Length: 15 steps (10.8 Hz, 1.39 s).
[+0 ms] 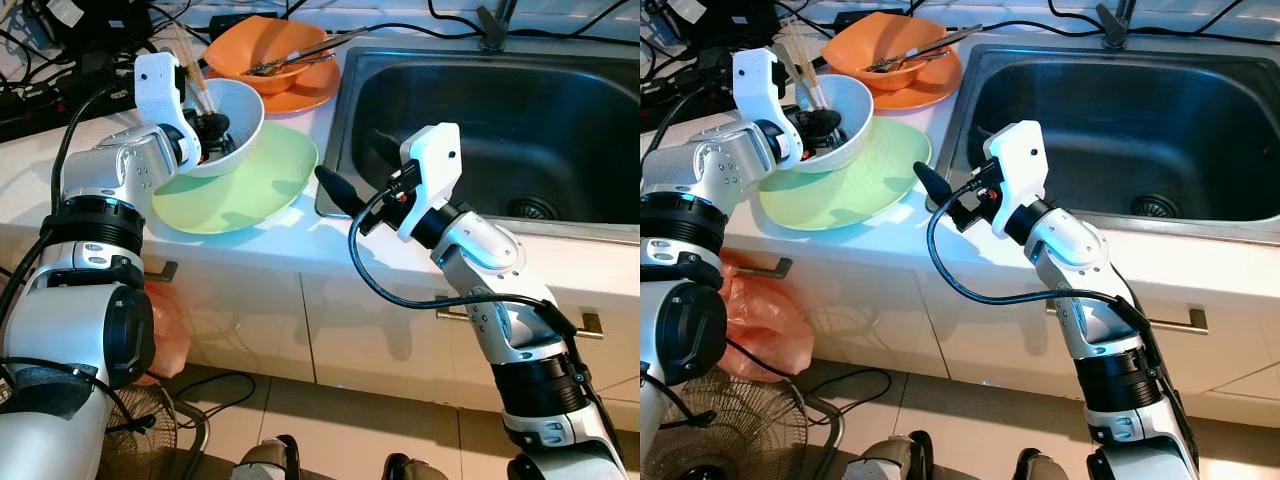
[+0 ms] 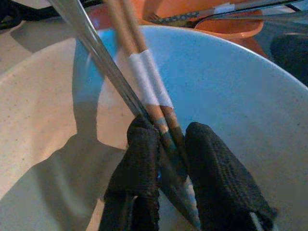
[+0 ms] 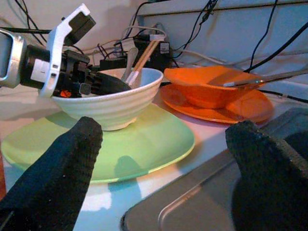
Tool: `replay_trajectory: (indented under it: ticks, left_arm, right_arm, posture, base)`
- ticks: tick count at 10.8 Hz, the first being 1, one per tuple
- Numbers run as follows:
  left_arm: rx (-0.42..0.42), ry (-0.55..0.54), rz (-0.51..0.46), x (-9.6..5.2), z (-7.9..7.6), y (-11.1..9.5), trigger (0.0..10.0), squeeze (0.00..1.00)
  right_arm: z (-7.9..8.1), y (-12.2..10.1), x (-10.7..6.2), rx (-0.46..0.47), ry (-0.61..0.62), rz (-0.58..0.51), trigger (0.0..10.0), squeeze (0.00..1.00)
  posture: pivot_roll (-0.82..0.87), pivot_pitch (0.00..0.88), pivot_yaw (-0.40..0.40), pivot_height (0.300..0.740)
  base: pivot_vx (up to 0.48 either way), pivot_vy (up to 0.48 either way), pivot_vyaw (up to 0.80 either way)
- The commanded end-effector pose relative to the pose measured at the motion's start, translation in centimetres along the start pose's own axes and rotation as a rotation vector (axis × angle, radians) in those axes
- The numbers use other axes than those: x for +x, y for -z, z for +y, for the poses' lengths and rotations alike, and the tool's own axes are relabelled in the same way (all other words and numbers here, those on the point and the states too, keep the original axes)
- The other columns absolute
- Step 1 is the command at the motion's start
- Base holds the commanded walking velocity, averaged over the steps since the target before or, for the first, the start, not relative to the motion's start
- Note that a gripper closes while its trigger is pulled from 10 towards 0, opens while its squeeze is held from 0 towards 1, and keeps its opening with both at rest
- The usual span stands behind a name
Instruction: Kitchen organization
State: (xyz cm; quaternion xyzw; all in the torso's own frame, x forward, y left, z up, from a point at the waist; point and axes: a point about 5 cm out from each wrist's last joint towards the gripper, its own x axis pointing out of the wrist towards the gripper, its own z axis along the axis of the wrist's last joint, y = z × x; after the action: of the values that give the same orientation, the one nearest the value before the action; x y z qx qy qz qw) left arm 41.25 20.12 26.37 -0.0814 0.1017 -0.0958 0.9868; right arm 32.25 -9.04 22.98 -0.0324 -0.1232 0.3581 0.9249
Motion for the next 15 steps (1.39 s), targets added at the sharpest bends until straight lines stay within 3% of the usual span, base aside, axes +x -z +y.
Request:
replay_trajectory:
  ticks: [1,5,10,11,13,14,15]
  left_arm:
    - [-0.016,-0.007,0.045,0.1,0.4,0.7,0.0,0.0]
    - [-0.005,-0.015,-0.041,-0.1,0.2,-0.7,0.0,0.0]
    - [0.121,-0.037,-0.179,-0.6,-0.1,-2.6,0.0,0.0]
    - [0.17,-0.022,-0.223,-0.8,-0.6,-2.9,0.0,0.0]
    - [0.262,0.075,-0.41,-1.3,-2.4,-4.1,0.0,0.0]
    - [0.285,0.115,-0.437,-1.3,-2.9,-4.1,0.0,0.0]
    - [0.304,0.269,-0.48,-2.0,-5.8,-2.9,0.0,0.0]
  right_arm:
    - [0.0,-0.2,0.2,0.007,-0.002,-0.006,10.0,0.0]
    - [-0.1,0.0,0.2,0.009,0.007,-0.005,10.0,0.0]
    - [-0.4,-0.1,0.3,0.009,0.023,-0.011,10.0,0.0]
    - [-0.5,-0.1,0.2,0.011,0.029,-0.012,10.0,0.0]
    - [-1.0,-0.3,0.4,0.039,0.054,-0.03,10.0,0.0]
    - [-1.2,-0.4,0.4,0.058,0.065,-0.039,10.0,0.0]
    - [-1.8,-0.7,0.5,0.124,0.115,-0.075,10.0,0.0]
  posture:
    - [0.14,0.161,0.109,0.74]
    - [0.14,0.157,0.108,0.74]
    - [0.13,0.148,0.103,0.74]
    - [0.13,0.147,0.098,0.74]
    - [0.13,0.145,0.091,0.74]
    - [0.13,0.144,0.088,0.74]
    - [0.13,0.142,0.085,0.74]
  base:
    - [0.0,0.0,0.0]
    - [0.0,0.0,0.0]
    - [0.0,0.0,0.0]
    - [0.0,0.0,0.0]
    - [0.0,0.0,0.0]
    - [0.0,0.0,0.0]
    - [0.0,0.0,0.0]
